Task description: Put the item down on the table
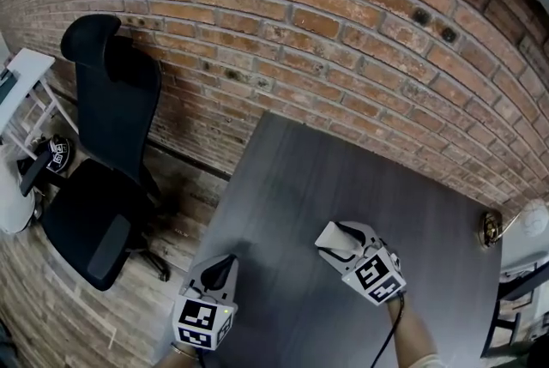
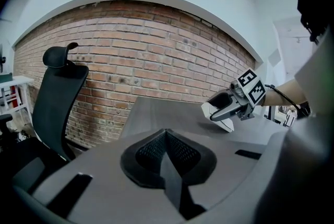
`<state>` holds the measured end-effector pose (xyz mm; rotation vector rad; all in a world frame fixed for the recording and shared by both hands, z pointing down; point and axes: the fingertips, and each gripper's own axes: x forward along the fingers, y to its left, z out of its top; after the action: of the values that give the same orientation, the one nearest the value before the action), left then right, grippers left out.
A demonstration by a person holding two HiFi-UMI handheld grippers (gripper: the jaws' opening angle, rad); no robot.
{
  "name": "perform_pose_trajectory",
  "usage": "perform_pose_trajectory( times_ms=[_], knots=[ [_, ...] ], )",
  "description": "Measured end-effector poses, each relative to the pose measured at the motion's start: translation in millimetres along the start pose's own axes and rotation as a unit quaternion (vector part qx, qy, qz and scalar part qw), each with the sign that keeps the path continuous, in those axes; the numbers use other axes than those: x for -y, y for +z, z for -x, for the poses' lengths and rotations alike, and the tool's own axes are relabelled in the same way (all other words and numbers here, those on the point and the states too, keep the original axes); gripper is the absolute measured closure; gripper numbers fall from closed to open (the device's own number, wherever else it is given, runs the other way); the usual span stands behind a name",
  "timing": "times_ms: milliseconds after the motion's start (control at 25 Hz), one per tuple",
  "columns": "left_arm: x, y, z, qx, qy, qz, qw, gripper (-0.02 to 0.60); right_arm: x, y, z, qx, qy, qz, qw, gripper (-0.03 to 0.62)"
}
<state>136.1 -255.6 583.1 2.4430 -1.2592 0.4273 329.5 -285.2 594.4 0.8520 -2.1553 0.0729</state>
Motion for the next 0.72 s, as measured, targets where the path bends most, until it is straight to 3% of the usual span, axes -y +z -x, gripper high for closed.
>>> perform_pose_trajectory(
  times_ms=[720],
  knots=[
    [-12.9,-18.4,0.1,-0.013,0.001,0.014,0.9998,0.566,-9.8,-13.3,-35.1,-0.032,0.049,0.002,0.998,0.304]
  ],
)
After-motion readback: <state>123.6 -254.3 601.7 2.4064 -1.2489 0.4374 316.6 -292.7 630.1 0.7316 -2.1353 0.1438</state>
